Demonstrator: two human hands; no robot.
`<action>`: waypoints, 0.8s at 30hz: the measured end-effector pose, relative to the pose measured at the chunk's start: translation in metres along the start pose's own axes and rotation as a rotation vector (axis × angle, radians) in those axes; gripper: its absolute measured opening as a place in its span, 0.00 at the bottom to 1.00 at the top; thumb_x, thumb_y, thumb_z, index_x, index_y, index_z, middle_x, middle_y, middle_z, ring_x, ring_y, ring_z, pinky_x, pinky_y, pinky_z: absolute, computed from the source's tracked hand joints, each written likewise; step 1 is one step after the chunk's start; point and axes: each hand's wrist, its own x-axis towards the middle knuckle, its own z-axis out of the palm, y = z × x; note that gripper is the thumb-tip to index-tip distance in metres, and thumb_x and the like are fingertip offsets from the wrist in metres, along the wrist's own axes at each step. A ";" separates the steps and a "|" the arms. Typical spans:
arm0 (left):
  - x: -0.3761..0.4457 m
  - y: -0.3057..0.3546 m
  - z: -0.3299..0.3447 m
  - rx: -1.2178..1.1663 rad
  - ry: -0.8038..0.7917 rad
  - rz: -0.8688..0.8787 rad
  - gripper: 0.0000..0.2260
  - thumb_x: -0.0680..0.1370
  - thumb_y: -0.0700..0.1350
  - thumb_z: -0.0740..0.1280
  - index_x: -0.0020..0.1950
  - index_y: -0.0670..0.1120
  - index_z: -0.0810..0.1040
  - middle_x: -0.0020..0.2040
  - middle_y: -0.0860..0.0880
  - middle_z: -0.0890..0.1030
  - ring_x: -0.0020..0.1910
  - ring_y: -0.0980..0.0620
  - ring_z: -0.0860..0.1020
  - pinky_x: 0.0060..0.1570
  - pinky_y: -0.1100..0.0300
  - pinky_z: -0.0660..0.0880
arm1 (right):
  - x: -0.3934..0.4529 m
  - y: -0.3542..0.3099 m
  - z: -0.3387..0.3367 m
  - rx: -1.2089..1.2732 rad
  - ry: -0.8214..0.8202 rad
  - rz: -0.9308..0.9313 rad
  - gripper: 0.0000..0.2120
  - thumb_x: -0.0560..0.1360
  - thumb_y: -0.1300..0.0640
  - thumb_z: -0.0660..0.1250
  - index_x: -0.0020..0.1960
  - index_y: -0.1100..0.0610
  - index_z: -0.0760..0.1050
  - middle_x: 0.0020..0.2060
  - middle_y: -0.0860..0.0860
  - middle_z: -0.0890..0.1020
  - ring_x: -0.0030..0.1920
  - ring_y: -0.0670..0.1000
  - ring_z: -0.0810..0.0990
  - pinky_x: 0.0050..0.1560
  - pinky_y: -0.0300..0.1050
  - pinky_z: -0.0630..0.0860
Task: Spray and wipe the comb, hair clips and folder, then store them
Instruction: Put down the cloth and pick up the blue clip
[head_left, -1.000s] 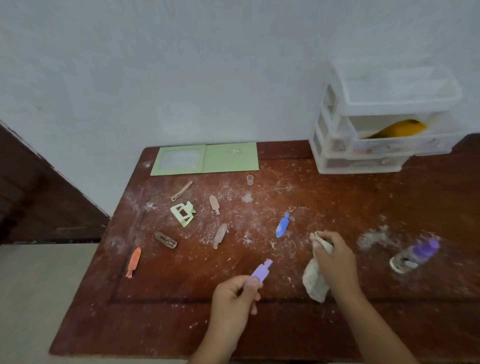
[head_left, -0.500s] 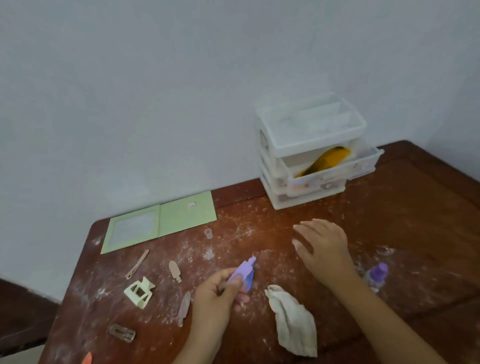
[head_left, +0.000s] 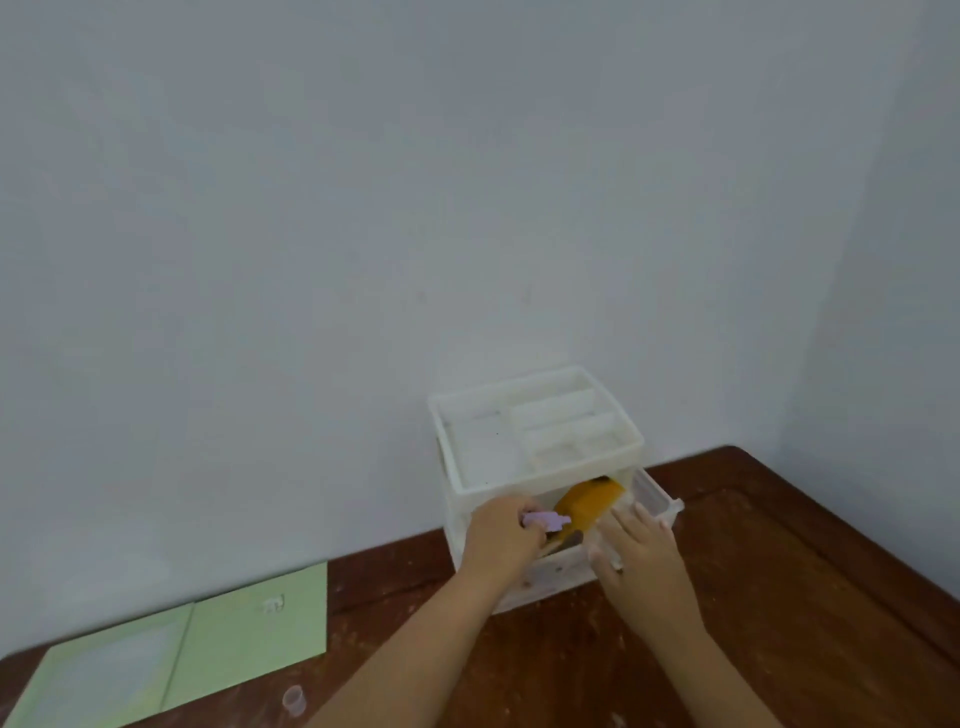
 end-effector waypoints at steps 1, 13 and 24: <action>0.002 0.000 0.003 0.008 -0.028 -0.019 0.07 0.75 0.40 0.60 0.45 0.43 0.79 0.39 0.47 0.75 0.41 0.51 0.72 0.41 0.60 0.70 | 0.001 0.000 0.000 0.007 0.006 0.008 0.19 0.68 0.51 0.55 0.41 0.60 0.81 0.43 0.58 0.83 0.46 0.61 0.82 0.40 0.59 0.78; -0.051 -0.024 -0.032 0.032 0.037 -0.044 0.15 0.77 0.43 0.63 0.62 0.42 0.75 0.62 0.46 0.78 0.59 0.50 0.75 0.55 0.66 0.66 | -0.012 -0.019 -0.011 0.090 -0.033 0.007 0.21 0.71 0.50 0.61 0.52 0.67 0.78 0.52 0.65 0.79 0.54 0.65 0.77 0.54 0.60 0.74; -0.248 -0.200 -0.028 0.389 0.003 -0.258 0.18 0.77 0.47 0.62 0.66 0.44 0.72 0.68 0.45 0.71 0.68 0.45 0.68 0.68 0.56 0.63 | -0.202 -0.129 0.015 0.498 -0.240 0.056 0.18 0.68 0.48 0.62 0.43 0.61 0.82 0.39 0.53 0.84 0.41 0.49 0.81 0.43 0.33 0.71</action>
